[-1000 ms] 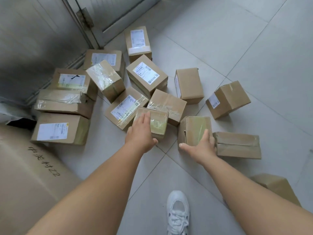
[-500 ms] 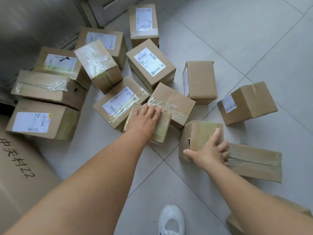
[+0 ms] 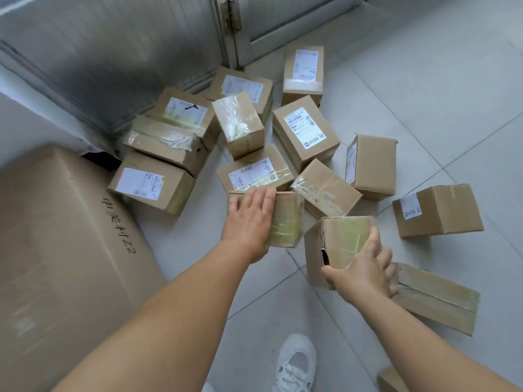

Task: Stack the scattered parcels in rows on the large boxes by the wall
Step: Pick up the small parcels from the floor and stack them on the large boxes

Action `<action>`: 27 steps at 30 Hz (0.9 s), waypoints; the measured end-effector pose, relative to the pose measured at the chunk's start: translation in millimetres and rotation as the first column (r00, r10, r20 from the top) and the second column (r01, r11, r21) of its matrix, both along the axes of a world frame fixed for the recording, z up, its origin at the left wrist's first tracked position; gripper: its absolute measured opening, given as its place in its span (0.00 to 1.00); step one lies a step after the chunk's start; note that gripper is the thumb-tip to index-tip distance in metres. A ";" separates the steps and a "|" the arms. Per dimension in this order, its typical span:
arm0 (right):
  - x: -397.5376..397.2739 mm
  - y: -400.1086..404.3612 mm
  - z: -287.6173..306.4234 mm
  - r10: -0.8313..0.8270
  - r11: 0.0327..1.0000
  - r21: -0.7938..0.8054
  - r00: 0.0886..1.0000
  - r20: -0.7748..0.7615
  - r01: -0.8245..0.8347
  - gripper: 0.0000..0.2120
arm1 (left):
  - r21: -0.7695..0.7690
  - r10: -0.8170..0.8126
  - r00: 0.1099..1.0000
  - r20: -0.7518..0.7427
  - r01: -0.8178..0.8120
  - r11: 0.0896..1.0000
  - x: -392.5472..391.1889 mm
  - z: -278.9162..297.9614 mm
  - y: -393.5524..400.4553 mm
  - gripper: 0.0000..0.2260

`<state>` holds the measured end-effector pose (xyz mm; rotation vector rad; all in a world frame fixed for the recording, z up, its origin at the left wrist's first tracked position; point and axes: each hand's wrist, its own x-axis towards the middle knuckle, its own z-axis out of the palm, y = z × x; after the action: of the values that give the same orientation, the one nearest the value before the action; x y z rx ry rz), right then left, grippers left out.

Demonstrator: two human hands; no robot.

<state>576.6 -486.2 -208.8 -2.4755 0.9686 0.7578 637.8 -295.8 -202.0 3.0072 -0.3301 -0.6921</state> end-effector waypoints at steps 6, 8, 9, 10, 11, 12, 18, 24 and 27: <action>9.8 65.3 77.1 0.146 0.987 0.057 0.985 0.092 -0.152 0.60 | 0.006 0.177 0.980 0.088 -0.179 0.984 -22.9 76.5 73.6 0.48; 12.5 93.5 98.6 0.196 0.976 0.071 0.972 0.131 -0.206 0.60 | 0.003 0.230 0.966 0.116 -0.232 0.973 -30.7 99.1 105.6 0.47; 13.7 109.4 108.0 0.215 0.970 0.078 0.965 0.152 -0.229 0.60 | 0.005 0.251 0.958 0.139 -0.254 0.967 -35.0 109.3 122.3 0.47; 14.5 126.7 116.6 0.235 0.964 0.084 0.957 0.172 -0.252 0.60 | 0.006 0.270 0.948 0.166 -0.275 0.961 -39.9 119.2 139.8 0.47; 14.9 144.5 124.4 0.255 0.957 0.089 0.948 0.191 -0.276 0.59 | 0.007 0.291 0.938 0.189 -0.297 0.955 -45.3 128.3 157.2 0.46; 14.2 163.1 132.3 0.277 0.949 0.093 0.938 0.210 -0.301 0.59 | 0.008 0.313 0.927 0.209 -0.321 0.947 -52.0 136.9 174.9 0.46; -5.9 277.0 166.1 0.426 0.882 0.074 0.853 0.302 -0.466 0.59 | 0.044 0.437 0.856 0.275 -0.466 0.884 -104.1 175.0 283.8 0.47; -42.7 398.5 179.6 0.650 0.717 0.018 0.679 0.341 -0.697 0.59 | 0.052 0.589 0.766 0.259 -0.619 0.783 -177.9 187.2 392.4 0.48; -54.7 447.5 175.7 0.759 0.591 -0.012 0.551 0.349 -0.807 0.57 | 0.060 0.652 0.716 0.251 -0.683 0.728 -206.8 183.6 432.5 0.48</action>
<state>521.9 -38.7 -33.1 -2.7184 -0.4007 0.5821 431.0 136.8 -18.4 2.9817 0.8292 -0.3216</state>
